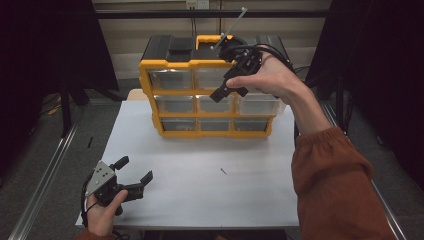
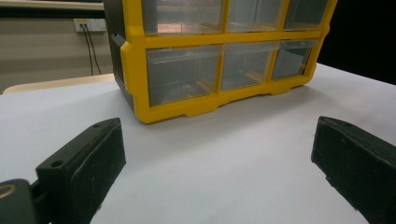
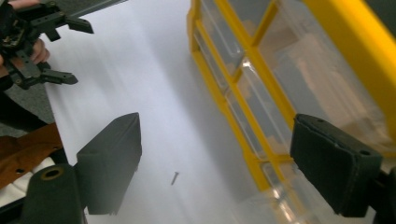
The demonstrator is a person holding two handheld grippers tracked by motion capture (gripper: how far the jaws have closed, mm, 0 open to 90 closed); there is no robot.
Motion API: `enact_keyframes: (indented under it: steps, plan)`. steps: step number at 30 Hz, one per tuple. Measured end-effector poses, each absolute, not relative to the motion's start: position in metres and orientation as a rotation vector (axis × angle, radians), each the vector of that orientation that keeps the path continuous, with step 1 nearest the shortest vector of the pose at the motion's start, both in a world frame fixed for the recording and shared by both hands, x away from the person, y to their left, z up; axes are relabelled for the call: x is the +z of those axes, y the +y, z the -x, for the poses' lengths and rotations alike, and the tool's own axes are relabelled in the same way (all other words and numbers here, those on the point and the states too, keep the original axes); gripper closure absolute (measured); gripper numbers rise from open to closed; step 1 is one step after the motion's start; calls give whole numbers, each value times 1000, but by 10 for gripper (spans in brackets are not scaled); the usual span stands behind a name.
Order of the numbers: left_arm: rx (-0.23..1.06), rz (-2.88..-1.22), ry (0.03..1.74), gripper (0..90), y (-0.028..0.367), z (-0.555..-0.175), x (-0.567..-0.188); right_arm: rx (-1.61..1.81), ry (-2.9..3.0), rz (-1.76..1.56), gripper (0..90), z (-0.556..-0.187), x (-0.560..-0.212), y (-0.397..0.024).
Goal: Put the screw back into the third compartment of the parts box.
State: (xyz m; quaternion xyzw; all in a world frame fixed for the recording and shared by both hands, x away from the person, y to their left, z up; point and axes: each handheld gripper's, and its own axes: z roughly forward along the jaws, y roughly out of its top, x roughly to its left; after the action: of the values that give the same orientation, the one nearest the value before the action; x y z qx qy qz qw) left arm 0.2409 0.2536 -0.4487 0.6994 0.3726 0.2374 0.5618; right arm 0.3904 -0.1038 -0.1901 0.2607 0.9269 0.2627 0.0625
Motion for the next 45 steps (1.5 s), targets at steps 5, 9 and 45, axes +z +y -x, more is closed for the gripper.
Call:
enact_keyframes:
  steps: [5, 9, 45]
  plan:
    - [556, -1649, 878, 28, 254, -241, -449, 798, 2821, -770, 143, -390, -200, -96]
    - [550, -1648, 884, 29, 253, -241, -449, 803, 2826, -763, 129, -389, -206, -91]
    - [558, -1645, 881, 28, 254, -240, -449, 629, 2961, -702, 125, -355, -302, -38]
